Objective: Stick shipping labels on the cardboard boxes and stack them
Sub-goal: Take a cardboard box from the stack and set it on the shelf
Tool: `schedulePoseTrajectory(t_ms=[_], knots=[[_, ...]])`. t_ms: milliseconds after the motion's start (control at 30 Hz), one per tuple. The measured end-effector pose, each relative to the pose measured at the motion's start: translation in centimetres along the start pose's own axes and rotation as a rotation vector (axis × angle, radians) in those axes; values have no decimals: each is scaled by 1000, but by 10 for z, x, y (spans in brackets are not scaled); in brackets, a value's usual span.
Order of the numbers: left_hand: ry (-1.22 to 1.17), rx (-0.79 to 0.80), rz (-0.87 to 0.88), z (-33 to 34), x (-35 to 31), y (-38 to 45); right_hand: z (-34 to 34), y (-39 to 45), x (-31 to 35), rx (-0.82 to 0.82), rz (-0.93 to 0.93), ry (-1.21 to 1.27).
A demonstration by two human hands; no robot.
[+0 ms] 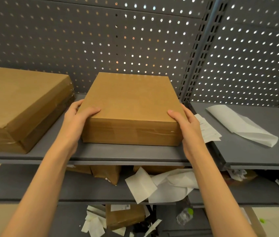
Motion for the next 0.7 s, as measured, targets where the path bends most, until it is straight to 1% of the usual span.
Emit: schedulePoseTrajectory(t_ms=[500, 700], knots=[[39, -9, -10, 7, -2, 1, -2, 7, 2, 34, 21, 8], [76, 24, 8, 5, -5, 1, -3, 8, -2, 43, 42, 8]])
Point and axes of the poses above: each hand's wrist, its own y-axis towards the middle knuckle, its own z-axis out of the palm, x = y × z, the point moved 5 cm from there along y, towards the middle knuckle, and after that the axes turned 3 degrees about -y, right-handed, at the moved point
